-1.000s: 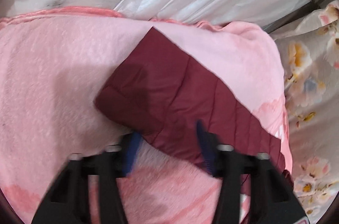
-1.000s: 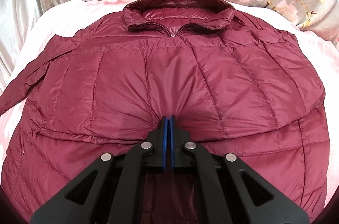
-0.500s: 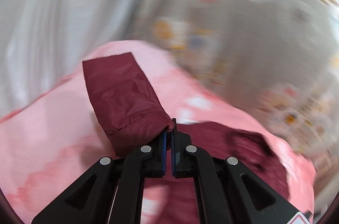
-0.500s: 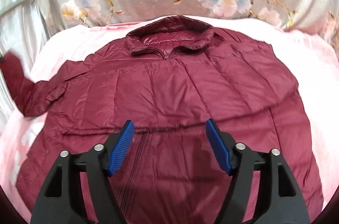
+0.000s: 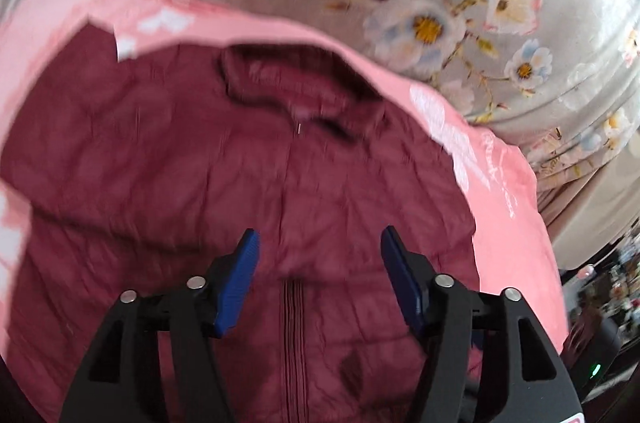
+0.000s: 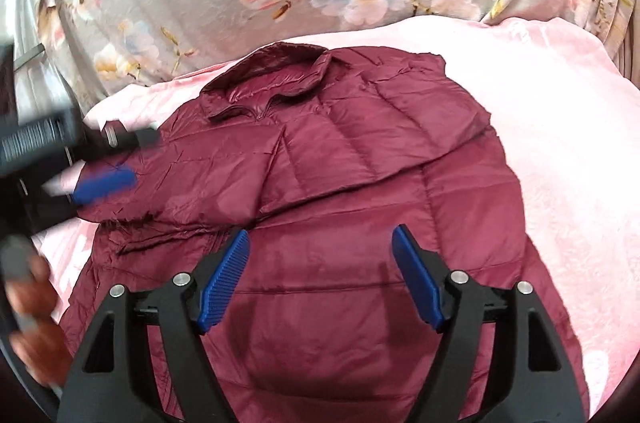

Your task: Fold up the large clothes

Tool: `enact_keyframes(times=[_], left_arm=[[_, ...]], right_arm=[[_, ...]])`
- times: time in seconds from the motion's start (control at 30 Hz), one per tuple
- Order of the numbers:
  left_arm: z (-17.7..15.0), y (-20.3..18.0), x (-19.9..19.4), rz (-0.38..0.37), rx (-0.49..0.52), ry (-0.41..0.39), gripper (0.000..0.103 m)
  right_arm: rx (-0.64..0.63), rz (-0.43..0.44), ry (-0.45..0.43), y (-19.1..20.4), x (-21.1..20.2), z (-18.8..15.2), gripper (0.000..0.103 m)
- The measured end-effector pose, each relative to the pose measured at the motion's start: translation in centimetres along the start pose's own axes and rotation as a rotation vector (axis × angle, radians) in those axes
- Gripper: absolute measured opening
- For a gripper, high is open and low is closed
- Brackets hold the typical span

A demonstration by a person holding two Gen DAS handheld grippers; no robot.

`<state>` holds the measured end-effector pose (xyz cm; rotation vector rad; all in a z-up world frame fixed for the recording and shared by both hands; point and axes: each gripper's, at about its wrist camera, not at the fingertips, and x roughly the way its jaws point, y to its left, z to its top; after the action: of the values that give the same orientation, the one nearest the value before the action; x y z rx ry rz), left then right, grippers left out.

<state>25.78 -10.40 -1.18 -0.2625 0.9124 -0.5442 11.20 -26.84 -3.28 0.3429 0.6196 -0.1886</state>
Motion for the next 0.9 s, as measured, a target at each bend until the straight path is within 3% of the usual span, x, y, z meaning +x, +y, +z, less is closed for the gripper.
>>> enact_keyframes(times=[0.1,0.17,0.43,0.5,0.63,0.73,0.8,0.9], left_arm=[[-0.7,3.5,-0.6,-0.084,-0.155,0.022,0.063],[-1.2,5.5,-1.5,-0.099,-0.225,0.020,0.063],[-2.1,14.6,-5.5,0.040,-0.462,-0.063,0.063],[-2.5,15.8,-6.1,0.085,-0.454,-0.066,0.063],[-2.7,15.9,-6.5,0.229,-0.339,-0.067,0.063],[-2.8,15.9,-6.5,0.282,-0.270,-0.051,0.063],[-2.9,16.0,-6.6,0.321,-0.228,-0.041,0.063],[-2.4,15.4,-6.1,0.390,-0.148,-0.024,0.062]], right_arm=[[0.020,0.033,0.016,-0.3,0.3,0.5,0.072],[0.048,0.071,0.039,-0.3,0.9,1.0,0.072],[0.070,0.155,0.118,3.0,4.1,3.2,0.072],[0.060,0.169,0.133,4.2,5.1,3.7,0.071],[-0.019,0.100,0.169,6.5,7.9,4.1,0.070],[-0.035,0.064,0.221,7.1,10.0,3.8,0.045],[-0.044,0.045,0.227,7.0,10.4,3.8,0.011],[-0.043,0.030,0.159,6.4,8.9,5.1,0.002]])
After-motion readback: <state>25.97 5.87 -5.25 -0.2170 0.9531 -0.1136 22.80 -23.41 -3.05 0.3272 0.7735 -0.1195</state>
